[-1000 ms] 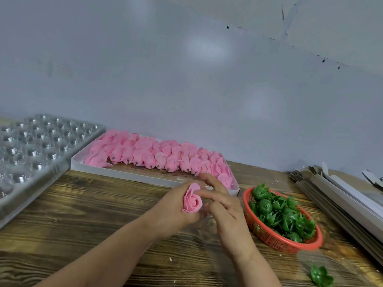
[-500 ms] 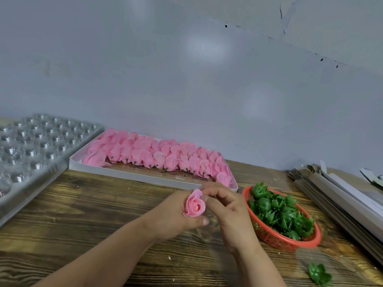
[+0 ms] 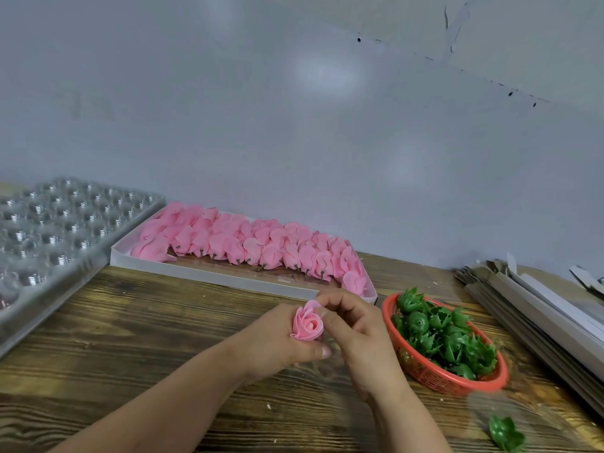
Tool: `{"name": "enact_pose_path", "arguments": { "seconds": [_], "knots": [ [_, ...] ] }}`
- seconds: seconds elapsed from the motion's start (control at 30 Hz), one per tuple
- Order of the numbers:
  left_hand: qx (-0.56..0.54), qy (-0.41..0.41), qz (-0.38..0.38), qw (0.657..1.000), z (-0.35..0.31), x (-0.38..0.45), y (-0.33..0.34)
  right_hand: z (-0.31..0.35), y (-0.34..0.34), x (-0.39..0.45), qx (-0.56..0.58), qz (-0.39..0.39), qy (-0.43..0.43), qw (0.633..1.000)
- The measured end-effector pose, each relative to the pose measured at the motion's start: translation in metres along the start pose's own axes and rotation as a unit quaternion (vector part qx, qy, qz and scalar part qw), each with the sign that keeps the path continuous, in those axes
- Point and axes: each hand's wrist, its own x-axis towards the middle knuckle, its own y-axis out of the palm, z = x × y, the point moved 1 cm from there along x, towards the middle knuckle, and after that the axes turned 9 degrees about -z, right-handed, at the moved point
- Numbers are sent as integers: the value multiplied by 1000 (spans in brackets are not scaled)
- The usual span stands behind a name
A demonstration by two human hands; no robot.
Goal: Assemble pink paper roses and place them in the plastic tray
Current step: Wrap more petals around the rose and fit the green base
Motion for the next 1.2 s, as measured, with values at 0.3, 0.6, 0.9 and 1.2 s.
{"name": "enact_pose_path", "arguments": {
  "seconds": [0.3,0.6,0.9,1.2],
  "knots": [
    [63,-10,-22,998,5,2,0,-1,-2,1,-10,-6,-4,1000],
    [15,-76,-91,993,4,7,2,4,-8,-1,20,35,-32,999],
    [60,-193,-46,978,9,4,-1,17,-5,-5,-113,83,-77,987],
    [67,-198,12,978,9,2,1,13,-8,-5,-260,140,-49,954]
  ]
}}
